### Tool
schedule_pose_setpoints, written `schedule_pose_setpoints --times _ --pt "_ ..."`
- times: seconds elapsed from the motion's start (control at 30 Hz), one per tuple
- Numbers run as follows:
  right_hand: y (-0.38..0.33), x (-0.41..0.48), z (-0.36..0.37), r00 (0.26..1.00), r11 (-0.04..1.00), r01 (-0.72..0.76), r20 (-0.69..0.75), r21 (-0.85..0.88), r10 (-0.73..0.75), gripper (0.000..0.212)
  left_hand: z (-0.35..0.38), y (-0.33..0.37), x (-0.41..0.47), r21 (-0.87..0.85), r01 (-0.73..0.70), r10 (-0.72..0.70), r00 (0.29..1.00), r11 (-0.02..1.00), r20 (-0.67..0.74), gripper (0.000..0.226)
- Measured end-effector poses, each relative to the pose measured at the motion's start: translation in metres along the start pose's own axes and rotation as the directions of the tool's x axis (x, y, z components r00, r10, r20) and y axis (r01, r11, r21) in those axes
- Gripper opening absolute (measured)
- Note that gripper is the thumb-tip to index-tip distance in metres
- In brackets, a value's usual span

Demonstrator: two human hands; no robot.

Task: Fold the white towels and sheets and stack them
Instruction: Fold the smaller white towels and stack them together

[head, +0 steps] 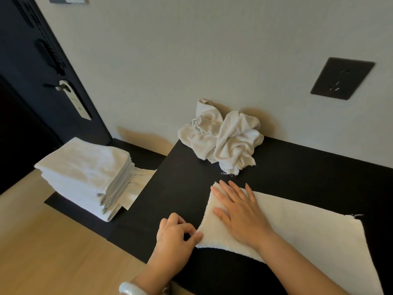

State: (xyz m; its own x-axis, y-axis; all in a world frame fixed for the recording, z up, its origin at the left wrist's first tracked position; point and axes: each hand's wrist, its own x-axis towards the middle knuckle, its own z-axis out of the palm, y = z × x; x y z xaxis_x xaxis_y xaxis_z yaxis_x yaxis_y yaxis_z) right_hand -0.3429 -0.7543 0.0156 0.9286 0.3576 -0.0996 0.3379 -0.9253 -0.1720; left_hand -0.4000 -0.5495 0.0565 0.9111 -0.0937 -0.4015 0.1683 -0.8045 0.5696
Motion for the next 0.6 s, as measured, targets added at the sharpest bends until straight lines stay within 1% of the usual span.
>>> schedule_pose_setpoints --times 0.13,0.2,0.27,0.3,0.33,0.4,0.43,0.47,0.53,0.57,0.6 --pt "-0.001 0.0 -0.001 1.0 1.0 0.007 -0.005 0.006 -0.007 0.062 0.003 -0.005 -0.005 0.069 -0.074 0.079 0.994 0.995 -0.079 0.017" --pt "-0.002 -0.001 -0.004 1.0 1.0 0.013 -0.008 0.014 -0.013 0.061 0.005 0.002 -0.003 0.116 -0.133 0.152 0.974 0.984 -0.171 0.016" --pt "-0.007 -0.004 -0.008 0.999 0.999 -0.014 -0.039 0.042 0.015 0.059 0.007 0.014 0.004 0.168 -0.238 0.281 0.906 0.957 -0.317 0.01" --pt "-0.01 -0.006 -0.009 0.994 0.997 -0.063 -0.081 0.053 0.067 0.058 0.008 0.023 0.009 0.187 -0.295 0.345 0.861 0.937 -0.373 0.017" --pt "-0.014 -0.008 -0.012 0.98 0.989 -0.132 -0.142 0.061 0.14 0.058 0.009 0.034 0.017 0.205 -0.346 0.401 0.826 0.915 -0.395 0.027" --pt "-0.021 -0.013 -0.017 0.926 0.959 -0.274 -0.253 0.069 0.282 0.06 0.015 0.059 0.036 0.328 -0.444 0.545 0.76 0.834 -0.354 0.045" --pt "-0.022 -0.017 -0.017 0.909 0.946 -0.319 -0.261 0.06 0.323 0.062 0.02 0.07 0.045 0.418 -0.478 0.612 0.735 0.773 -0.291 0.052" --pt "-0.02 -0.023 -0.014 0.911 0.938 -0.344 -0.226 0.042 0.344 0.063 0.028 0.077 0.053 0.474 -0.503 0.644 0.739 0.723 -0.198 0.056" --pt "-0.011 -0.039 -0.004 0.934 0.938 -0.346 -0.091 0.0 0.345 0.066 0.047 0.077 0.062 0.549 -0.516 0.618 0.787 0.657 0.0 0.057" --pt "-0.004 -0.047 0.0 0.944 0.946 -0.324 -0.059 -0.013 0.323 0.064 0.055 0.072 0.065 0.589 -0.518 0.626 0.78 0.62 0.027 0.058" --pt "0.004 -0.055 0.003 0.95 0.952 -0.306 -0.06 -0.018 0.305 0.06 0.06 0.067 0.066 0.624 -0.499 0.63 0.776 0.601 0.013 0.06"
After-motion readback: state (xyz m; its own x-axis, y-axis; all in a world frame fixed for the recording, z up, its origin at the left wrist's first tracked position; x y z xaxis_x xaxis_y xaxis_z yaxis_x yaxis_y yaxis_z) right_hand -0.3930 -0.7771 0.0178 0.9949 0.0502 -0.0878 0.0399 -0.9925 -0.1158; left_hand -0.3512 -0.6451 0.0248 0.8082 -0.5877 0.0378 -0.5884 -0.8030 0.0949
